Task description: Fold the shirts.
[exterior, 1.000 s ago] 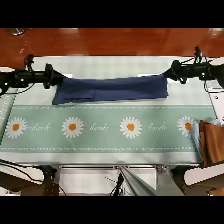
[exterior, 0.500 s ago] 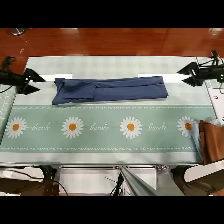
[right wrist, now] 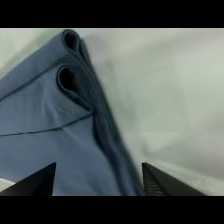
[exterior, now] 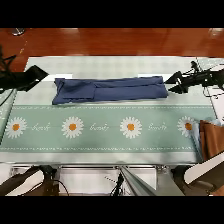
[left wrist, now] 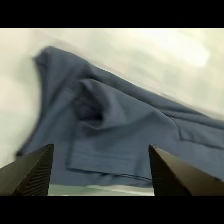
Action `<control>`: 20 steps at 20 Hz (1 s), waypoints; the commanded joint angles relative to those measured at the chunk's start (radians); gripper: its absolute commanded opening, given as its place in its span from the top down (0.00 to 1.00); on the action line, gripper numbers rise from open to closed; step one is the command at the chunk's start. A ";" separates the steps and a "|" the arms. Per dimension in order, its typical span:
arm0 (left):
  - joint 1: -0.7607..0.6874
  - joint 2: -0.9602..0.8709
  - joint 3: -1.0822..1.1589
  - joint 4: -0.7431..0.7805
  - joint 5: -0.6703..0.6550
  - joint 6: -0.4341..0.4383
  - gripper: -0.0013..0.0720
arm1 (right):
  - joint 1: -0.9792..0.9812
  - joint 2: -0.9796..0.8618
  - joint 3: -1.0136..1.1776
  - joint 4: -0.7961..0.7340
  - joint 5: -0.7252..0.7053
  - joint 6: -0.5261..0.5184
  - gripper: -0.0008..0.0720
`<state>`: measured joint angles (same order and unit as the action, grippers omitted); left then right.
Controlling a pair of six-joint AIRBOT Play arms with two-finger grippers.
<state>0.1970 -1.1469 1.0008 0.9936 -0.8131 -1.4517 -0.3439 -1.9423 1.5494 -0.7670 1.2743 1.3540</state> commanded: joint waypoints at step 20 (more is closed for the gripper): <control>-0.709 -0.426 0.319 -0.105 0.050 -0.045 0.96 | 0.115 0.901 -0.333 -0.218 0.113 -0.023 0.97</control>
<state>-0.4187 -1.4536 1.1984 0.8906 -0.7570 -1.4628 -0.2314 -1.2526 1.3121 -0.9905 1.3930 1.3148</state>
